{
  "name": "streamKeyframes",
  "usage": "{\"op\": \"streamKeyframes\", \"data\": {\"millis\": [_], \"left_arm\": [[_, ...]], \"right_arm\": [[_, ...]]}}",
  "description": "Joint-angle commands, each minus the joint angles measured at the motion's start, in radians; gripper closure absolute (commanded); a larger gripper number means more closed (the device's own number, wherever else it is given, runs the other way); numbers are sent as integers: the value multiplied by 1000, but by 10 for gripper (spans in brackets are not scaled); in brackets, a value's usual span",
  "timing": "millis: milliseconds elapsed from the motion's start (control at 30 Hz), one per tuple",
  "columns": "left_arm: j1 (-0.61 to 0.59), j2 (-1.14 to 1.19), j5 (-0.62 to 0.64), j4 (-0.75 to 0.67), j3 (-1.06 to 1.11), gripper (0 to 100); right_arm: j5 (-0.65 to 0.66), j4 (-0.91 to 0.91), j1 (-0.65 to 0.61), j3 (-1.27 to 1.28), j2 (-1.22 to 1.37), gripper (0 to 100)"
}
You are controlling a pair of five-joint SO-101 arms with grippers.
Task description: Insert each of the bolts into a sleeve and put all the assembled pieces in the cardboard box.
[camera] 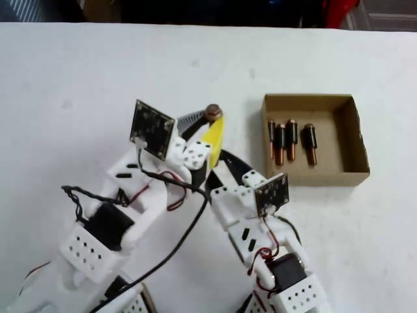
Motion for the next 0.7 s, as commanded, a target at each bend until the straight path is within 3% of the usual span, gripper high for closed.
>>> {"op": "streamKeyframes", "data": {"millis": [0, 233, 667], "left_arm": [[8, 16, -38, -86, 32, 976], [8, 18, -68, -133, 52, 976], [15, 10, -64, -37, 152, 976]], "right_arm": [[20, -2, 7, 8, -12, 981], [20, -2, 7, 8, -12, 981], [20, -2, 8, 8, -12, 981]]}}
